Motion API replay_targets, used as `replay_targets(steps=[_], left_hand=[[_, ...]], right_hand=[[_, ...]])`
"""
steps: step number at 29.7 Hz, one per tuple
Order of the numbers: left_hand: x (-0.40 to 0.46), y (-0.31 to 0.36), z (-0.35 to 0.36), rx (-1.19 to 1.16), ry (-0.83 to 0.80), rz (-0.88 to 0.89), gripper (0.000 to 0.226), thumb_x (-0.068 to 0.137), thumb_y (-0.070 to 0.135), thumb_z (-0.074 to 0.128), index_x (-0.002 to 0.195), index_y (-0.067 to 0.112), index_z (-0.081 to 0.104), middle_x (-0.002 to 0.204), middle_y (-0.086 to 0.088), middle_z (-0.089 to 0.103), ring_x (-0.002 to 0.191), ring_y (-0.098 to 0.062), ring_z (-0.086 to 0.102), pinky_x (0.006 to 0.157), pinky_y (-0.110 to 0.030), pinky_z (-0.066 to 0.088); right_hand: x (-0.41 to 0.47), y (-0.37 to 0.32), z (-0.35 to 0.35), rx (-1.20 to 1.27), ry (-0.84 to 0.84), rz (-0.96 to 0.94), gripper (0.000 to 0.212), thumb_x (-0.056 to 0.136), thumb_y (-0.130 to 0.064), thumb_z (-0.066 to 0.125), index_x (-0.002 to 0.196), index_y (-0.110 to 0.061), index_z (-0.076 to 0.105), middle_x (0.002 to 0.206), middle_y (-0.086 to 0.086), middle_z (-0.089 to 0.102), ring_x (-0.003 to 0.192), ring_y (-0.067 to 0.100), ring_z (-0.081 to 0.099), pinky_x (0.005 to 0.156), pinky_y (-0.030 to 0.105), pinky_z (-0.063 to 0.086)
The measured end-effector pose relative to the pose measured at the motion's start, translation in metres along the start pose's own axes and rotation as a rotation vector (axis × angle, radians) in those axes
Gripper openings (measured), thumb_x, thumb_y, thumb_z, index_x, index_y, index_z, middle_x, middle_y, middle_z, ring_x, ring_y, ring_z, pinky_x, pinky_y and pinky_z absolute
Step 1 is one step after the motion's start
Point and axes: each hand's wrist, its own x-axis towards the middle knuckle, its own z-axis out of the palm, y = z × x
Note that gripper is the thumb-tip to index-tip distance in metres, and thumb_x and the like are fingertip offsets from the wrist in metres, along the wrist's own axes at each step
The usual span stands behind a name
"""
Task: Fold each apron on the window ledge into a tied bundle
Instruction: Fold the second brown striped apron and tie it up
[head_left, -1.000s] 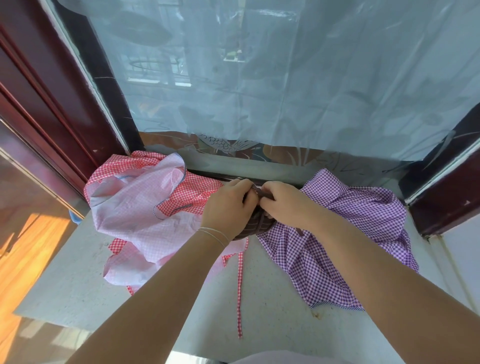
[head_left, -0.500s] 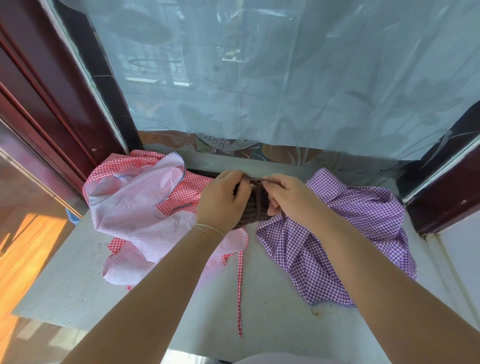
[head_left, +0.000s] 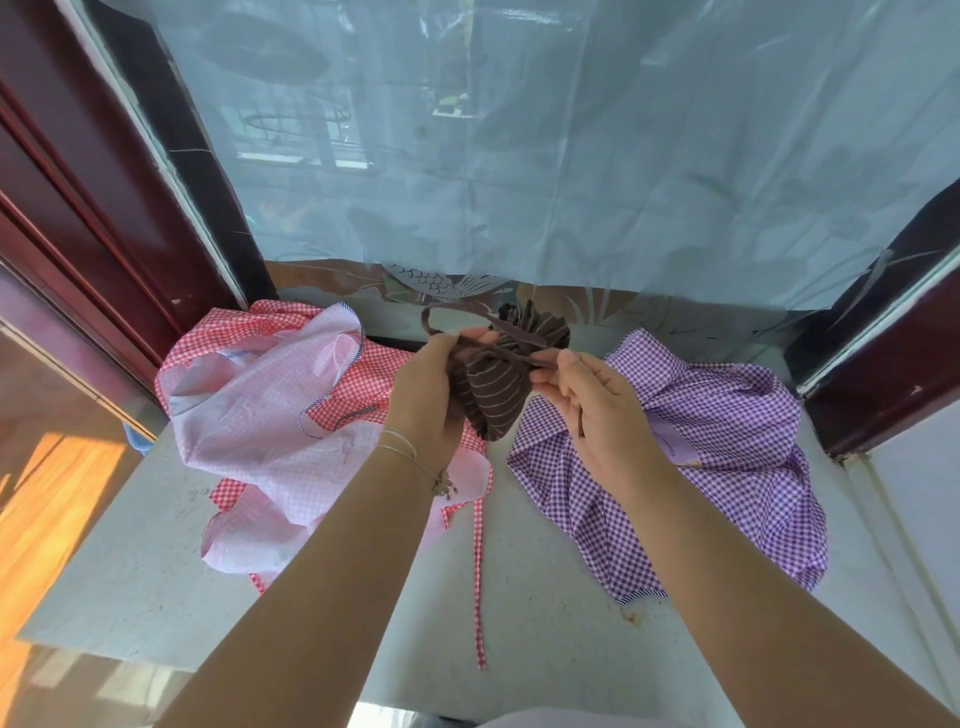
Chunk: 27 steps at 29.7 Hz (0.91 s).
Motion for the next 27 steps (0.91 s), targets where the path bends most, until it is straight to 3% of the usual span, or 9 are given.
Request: replay_targets(steps=[4,7,11,14,17,19,21,24,27], left_hand=[[-0.003,0.007,-0.004,0.322,-0.129,0.222,0.035,0.099,0.015,0.047,0.076,0.017,0.073,0.081,-0.005,0.072,0.077,-0.018,0.066,0.075,-0.029,0.052],[-0.008,0.012,0.002,0.535,-0.13,0.33,0.036,0.099,0.017,0.05,0.069,0.021,0.07,0.069,0.004,0.07,0.068,-0.01,0.063,0.07,-0.024,0.051],[-0.007,0.012,0.006,0.428,-0.053,0.213,0.032,0.098,0.024,0.052,0.07,0.02,0.068,0.062,0.004,0.066,0.059,-0.01,0.061,0.066,-0.027,0.05],[-0.014,0.007,0.008,0.56,-0.091,0.38,0.027,0.1,0.019,0.047,0.078,0.017,0.062,0.059,0.009,0.064,0.059,-0.002,0.058,0.066,-0.018,0.048],[-0.02,0.006,0.012,0.158,-0.151,0.317,0.03,0.103,0.016,0.037,0.078,0.014,0.055,0.062,0.002,0.065,0.065,-0.012,0.064,0.071,-0.027,0.054],[-0.013,0.005,0.01,-0.199,-0.087,0.098,0.031,0.102,0.022,0.038,0.075,0.017,0.051,0.056,0.003,0.06,0.059,-0.015,0.062,0.072,-0.033,0.053],[-0.008,0.002,0.007,-0.358,-0.009,-0.113,0.034,0.101,0.03,0.04,0.07,0.019,0.048,0.052,0.004,0.054,0.052,-0.013,0.056,0.069,-0.031,0.052],[-0.005,-0.001,0.005,-0.049,0.037,-0.199,0.031,0.101,0.028,0.043,0.072,0.017,0.049,0.045,0.007,0.042,0.041,-0.009,0.042,0.047,-0.021,0.043],[-0.01,-0.001,0.012,0.607,-0.042,-0.05,0.029,0.102,0.019,0.039,0.077,0.015,0.055,0.052,0.004,0.045,0.049,-0.01,0.04,0.052,-0.023,0.038]], right_hand=[[-0.001,-0.005,-0.004,0.043,-0.014,0.06,0.032,0.102,-0.023,0.035,0.097,-0.005,0.06,0.089,0.015,0.07,0.085,0.026,0.068,0.085,0.038,0.056],[-0.003,-0.008,-0.002,0.047,-0.02,0.117,0.035,0.105,-0.022,0.029,0.093,-0.004,0.056,0.089,0.02,0.07,0.084,0.03,0.07,0.083,0.04,0.057],[-0.006,-0.013,0.001,-0.016,0.0,0.113,0.037,0.106,-0.023,0.027,0.092,-0.006,0.057,0.089,0.018,0.072,0.087,0.031,0.071,0.08,0.038,0.059],[-0.007,-0.01,-0.002,-0.097,0.012,0.129,0.037,0.105,-0.027,0.028,0.102,-0.003,0.056,0.085,0.013,0.074,0.085,0.028,0.072,0.075,0.035,0.059],[-0.007,-0.009,-0.002,-0.011,0.043,0.141,0.037,0.105,-0.027,0.027,0.102,-0.001,0.053,0.087,0.016,0.073,0.084,0.03,0.072,0.074,0.036,0.059],[-0.007,-0.011,-0.001,0.018,0.06,0.114,0.034,0.105,-0.026,0.027,0.096,-0.004,0.052,0.085,0.017,0.072,0.081,0.03,0.071,0.074,0.037,0.06],[-0.008,-0.012,0.0,-0.028,0.052,0.081,0.03,0.104,-0.026,0.029,0.091,-0.007,0.048,0.082,0.015,0.072,0.076,0.027,0.071,0.07,0.035,0.06],[-0.01,-0.011,0.002,-0.194,0.002,0.044,0.027,0.104,-0.025,0.028,0.09,-0.01,0.044,0.075,0.01,0.072,0.07,0.025,0.072,0.064,0.031,0.06],[-0.009,-0.007,0.002,-0.354,-0.046,0.019,0.025,0.104,-0.024,0.03,0.087,-0.012,0.044,0.073,0.012,0.072,0.069,0.028,0.072,0.062,0.034,0.06]])
